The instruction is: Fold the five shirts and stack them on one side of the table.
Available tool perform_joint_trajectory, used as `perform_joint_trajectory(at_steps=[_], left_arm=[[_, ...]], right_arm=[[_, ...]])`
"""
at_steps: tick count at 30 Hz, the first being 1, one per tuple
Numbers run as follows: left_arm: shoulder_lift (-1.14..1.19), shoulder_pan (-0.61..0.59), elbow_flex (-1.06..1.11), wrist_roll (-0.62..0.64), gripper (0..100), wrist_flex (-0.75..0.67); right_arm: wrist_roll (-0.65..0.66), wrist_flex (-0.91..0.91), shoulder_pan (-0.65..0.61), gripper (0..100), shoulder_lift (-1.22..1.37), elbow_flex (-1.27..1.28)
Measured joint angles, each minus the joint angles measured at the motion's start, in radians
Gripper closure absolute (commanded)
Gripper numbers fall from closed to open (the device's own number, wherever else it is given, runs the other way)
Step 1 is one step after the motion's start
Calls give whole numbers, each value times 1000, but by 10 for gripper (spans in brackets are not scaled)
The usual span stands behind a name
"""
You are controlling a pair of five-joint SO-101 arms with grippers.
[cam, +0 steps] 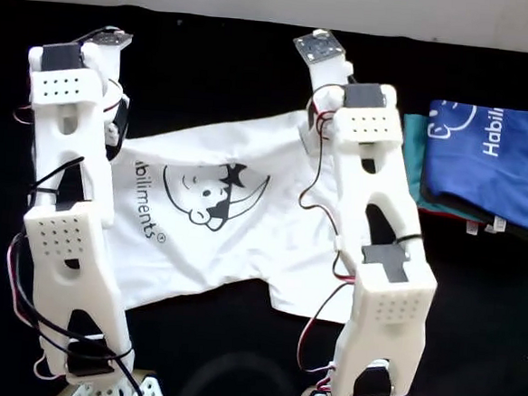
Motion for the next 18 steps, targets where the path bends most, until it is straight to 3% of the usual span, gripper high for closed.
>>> perform_joint_trajectory(at_steps=[12,18], left_arm=[[-509,-2,715,-63,992,-49],[-740,25,1042,-63,992,-117]], right_arm=[[0,298,0,993,-72,-2],[-95,356,-2,993,-155,0]])
